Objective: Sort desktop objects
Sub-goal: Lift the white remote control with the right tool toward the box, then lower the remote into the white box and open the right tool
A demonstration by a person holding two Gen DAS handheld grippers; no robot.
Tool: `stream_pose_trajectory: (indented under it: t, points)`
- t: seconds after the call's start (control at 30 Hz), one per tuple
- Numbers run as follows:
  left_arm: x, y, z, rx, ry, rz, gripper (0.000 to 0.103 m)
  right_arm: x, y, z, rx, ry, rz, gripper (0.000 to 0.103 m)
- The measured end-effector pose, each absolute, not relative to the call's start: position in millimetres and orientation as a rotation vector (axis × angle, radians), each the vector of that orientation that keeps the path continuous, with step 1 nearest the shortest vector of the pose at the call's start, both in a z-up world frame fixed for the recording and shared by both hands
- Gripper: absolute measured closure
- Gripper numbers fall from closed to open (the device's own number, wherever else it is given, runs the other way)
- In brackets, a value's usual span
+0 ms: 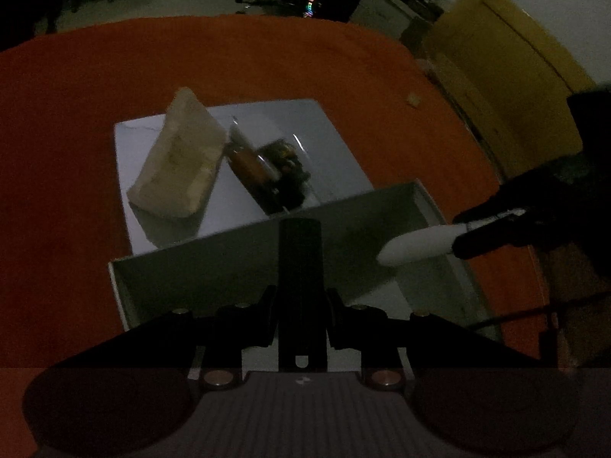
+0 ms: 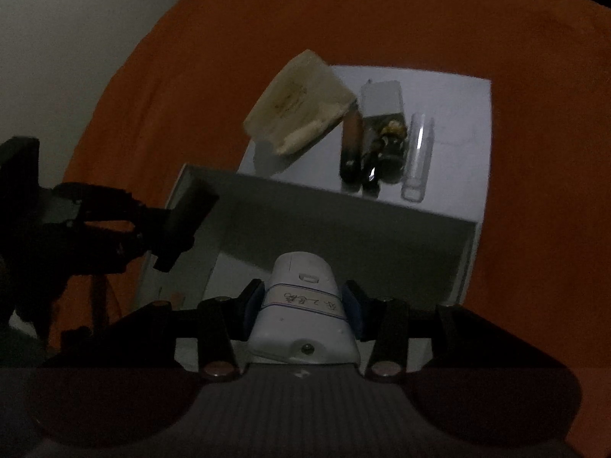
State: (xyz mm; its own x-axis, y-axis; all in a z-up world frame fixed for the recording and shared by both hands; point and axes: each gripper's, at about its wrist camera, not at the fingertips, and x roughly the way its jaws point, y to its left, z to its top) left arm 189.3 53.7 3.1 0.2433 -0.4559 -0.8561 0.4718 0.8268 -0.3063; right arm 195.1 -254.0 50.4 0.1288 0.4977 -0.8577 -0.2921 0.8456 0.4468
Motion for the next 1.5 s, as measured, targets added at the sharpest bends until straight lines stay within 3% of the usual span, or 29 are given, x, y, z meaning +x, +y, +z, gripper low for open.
stream_pose_trajectory:
  t: [0.63, 1.17, 1.5]
  points:
    - [165.9, 41.2, -42.5, 0.096, 1.296, -0.645, 0.082, 173.0, -227.7, 4.4, 0.098, 1.429, 0.618, 0.055]
    - [168.5, 39.3, -97.2, 0.136, 1.358, -0.528, 0.082, 158.7, -196.2, -42.7, -0.246, 1.280, 0.597, 0.055]
    - [160.4, 26.4, -120.5, 0.149, 1.432, -0.495, 0.082, 146.5, -198.2, -83.3, -0.268, 1.395, 0.590, 0.055]
